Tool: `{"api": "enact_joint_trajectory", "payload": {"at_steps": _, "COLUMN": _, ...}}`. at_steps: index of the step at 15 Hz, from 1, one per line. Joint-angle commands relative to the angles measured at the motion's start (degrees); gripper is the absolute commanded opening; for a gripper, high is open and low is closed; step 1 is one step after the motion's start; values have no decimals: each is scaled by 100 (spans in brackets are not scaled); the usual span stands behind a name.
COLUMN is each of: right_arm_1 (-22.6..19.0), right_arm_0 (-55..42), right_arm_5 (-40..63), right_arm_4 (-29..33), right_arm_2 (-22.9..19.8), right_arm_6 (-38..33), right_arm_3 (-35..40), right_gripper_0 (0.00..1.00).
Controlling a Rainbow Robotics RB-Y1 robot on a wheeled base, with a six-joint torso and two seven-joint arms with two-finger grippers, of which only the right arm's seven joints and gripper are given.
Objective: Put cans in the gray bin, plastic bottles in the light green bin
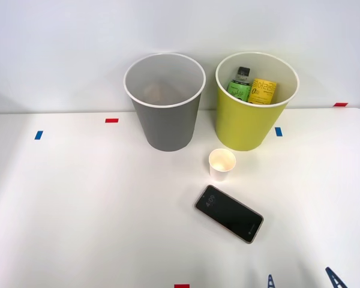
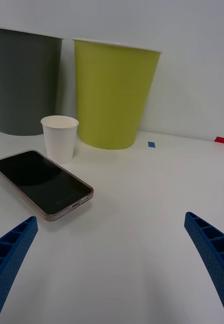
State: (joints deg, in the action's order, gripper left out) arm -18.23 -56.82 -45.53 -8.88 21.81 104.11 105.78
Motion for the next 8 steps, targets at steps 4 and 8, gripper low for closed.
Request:
{"api": "enact_joint_trajectory", "payload": {"at_steps": 4, "right_arm_1": -49, "right_arm_0": -39, "right_arm_5": 53, "right_arm_4": -52, "right_arm_2": 201, "right_arm_6": -31, "right_arm_3": -163, "right_gripper_0": 100}}
{"api": "enact_joint_trajectory", "payload": {"at_steps": 8, "right_arm_1": -57, "right_arm_0": -92, "right_arm_5": 53, "right_arm_4": -52, "right_arm_2": 254, "right_arm_6": -48, "right_arm_3": -163, "right_gripper_0": 100}}
